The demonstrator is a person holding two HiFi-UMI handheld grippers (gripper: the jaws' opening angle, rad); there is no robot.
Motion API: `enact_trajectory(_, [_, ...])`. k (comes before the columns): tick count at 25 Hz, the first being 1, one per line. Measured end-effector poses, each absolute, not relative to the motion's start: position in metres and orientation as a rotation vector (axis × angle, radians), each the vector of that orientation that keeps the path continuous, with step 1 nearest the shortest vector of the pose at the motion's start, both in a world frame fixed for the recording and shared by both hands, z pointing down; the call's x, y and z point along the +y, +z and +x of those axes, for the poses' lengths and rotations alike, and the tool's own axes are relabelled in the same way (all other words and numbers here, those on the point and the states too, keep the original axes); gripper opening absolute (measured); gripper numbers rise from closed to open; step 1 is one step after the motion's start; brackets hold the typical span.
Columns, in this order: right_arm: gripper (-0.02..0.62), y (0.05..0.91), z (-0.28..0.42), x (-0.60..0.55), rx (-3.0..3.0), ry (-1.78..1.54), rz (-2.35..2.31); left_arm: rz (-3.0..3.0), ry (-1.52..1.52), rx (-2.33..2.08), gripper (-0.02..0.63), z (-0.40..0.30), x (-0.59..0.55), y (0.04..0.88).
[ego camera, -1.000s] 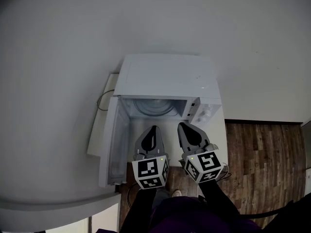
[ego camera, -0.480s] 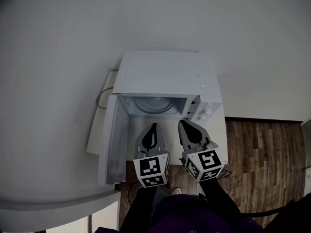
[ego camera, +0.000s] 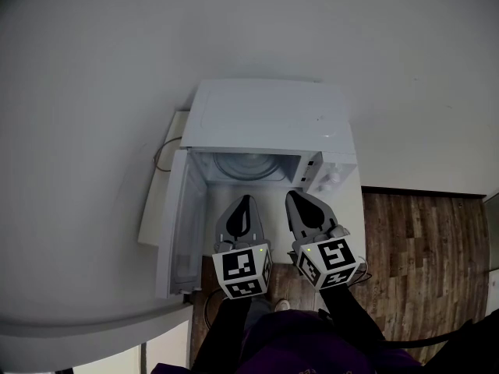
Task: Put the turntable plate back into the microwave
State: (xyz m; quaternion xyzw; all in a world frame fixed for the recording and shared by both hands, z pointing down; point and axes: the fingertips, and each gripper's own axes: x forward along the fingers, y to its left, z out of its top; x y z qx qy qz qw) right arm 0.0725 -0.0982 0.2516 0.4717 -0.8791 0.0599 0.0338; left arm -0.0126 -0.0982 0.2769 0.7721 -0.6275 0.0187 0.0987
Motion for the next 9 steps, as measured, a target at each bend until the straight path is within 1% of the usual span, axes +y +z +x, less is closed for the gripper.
enact_trajectory(9, [0.008, 0.2500, 0.0713, -0.0978, -2.712, 0.199, 1.454, 2.302, 0.073, -1.870, 0.005, -0.0134, -0.0974, 0.2738])
